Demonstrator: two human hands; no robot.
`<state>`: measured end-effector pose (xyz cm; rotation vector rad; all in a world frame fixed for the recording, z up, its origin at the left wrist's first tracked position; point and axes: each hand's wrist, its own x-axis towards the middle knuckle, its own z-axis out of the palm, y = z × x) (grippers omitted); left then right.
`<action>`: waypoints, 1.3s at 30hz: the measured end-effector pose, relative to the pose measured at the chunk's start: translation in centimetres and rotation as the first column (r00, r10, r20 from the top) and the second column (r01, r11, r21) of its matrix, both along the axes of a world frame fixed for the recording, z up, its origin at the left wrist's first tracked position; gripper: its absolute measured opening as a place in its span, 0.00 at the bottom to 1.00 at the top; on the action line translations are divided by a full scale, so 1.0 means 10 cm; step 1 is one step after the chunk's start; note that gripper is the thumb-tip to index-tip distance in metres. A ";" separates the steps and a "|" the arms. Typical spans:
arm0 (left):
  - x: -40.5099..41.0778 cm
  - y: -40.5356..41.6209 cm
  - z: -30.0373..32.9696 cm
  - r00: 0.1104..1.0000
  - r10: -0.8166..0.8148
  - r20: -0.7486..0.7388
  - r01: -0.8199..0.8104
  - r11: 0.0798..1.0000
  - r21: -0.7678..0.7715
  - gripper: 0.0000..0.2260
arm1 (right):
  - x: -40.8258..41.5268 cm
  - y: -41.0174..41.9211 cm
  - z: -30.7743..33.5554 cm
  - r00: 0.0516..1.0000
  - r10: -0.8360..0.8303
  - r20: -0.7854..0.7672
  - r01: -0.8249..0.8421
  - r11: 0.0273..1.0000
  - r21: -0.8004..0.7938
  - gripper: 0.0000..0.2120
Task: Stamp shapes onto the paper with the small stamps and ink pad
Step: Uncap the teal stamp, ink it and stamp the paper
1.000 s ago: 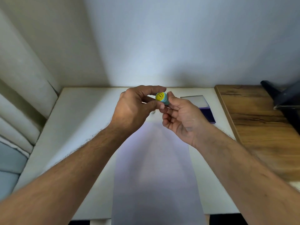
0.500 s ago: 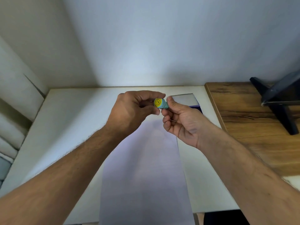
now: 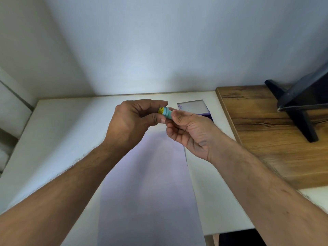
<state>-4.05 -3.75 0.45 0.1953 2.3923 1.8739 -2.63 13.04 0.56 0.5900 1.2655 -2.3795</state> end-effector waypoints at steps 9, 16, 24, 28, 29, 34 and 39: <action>-0.03 -0.01 -0.01 0.999 0.034 0.026 -0.037 0.994 0.103 0.14 | 0.02 -0.03 0.03 0.995 -0.090 -0.050 0.081 0.985 -0.153 0.13; -0.01 0.00 0.02 0.998 -0.062 -0.017 0.065 0.977 0.204 0.13 | 0.08 -0.08 0.11 0.989 -0.035 -0.144 -0.013 0.947 -0.321 0.11; -0.02 0.02 0.01 0.998 -0.065 -0.022 0.068 0.976 0.206 0.12 | 0.08 -0.06 0.12 0.988 0.013 -0.157 -0.064 0.945 -0.321 0.13; -0.03 0.00 -0.05 0.999 -0.028 0.033 0.026 0.997 0.069 0.12 | 0.04 -0.01 0.05 0.989 -0.077 -0.124 0.050 0.977 -0.206 0.13; -0.03 -0.01 -0.06 0.998 -0.014 0.058 0.012 0.999 0.034 0.12 | 0.02 0.01 0.02 0.988 -0.100 -0.113 0.082 0.985 -0.155 0.13; -0.02 0.01 -0.11 0.991 0.007 0.130 0.000 0.999 -0.054 0.12 | -0.04 0.10 -0.11 0.978 -0.208 -0.028 0.210 0.971 0.113 0.10; -0.02 0.01 -0.13 0.989 0.005 0.150 0.011 0.995 -0.102 0.12 | -0.08 0.17 -0.23 0.945 -0.309 -0.104 0.322 0.829 0.457 0.09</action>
